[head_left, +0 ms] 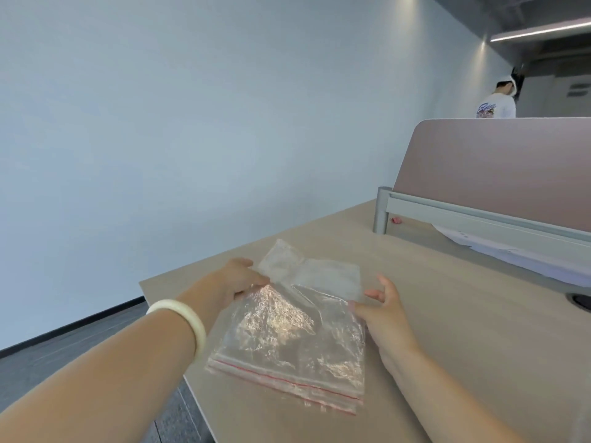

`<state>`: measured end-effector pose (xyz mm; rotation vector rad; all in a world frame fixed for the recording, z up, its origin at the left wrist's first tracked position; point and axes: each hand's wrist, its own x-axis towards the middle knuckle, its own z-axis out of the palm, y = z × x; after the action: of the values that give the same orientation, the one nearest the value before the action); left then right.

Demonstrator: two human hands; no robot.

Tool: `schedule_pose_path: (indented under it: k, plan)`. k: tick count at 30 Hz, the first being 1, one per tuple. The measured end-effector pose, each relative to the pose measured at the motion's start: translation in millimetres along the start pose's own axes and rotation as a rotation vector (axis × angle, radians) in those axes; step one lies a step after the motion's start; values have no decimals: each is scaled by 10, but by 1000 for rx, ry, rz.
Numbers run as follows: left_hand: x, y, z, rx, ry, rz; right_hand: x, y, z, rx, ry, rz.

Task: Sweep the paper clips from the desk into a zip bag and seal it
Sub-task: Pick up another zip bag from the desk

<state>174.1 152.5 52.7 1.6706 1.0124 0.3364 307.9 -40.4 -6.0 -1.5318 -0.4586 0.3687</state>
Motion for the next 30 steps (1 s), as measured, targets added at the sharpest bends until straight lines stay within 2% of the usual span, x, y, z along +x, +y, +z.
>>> schedule_pose_path:
  k: [3,6,8,10,13,16,18,21,23,24,26,27,30]
  plan:
    - [-212,17,-178,-161,56,195,-45,-80,-11,34,-30,-22]
    - [-537,116,-451,-111,122,406,-175,-268,36,3,-104,-115]
    - [-805,230,-661,-27,148,523,-286,-441,102,-112,-172,-196]
    - [-1064,347,-897,35,167,603,-416,-656,243,-328,-187,-361]
    - [-1478,468,-1253,147,164,676,-712,-1111,700,-571,-385,-590]
    - [-1885,490,-1608,270,211,707,-1011,-1436,1319,-659,-598,-680]
    - [-2127,452,-1911,265,317,737,-1190,-1528,1680,-575,-759,-620]
    - [-2352,251,-2511,25,684,787,-1428,-1567,2042,-313,-1015,-463]
    - [-2404,-107,-2917,-297,853,633,-1551,-1553,2246,-133,-1123,-338]
    - [-2398,-374,-3075,-461,826,474,-1584,-1501,2362,-51,-1164,-267]
    - [-2309,-1035,-3205,-683,600,156,-1620,-1287,2635,56,-1180,-96]
    - [-2260,-1360,-3165,-743,470,50,-1632,-1135,2769,74,-1167,-4]
    - [-2084,-2149,-2925,-837,234,-95,-1698,-580,3117,-2,-1135,182]
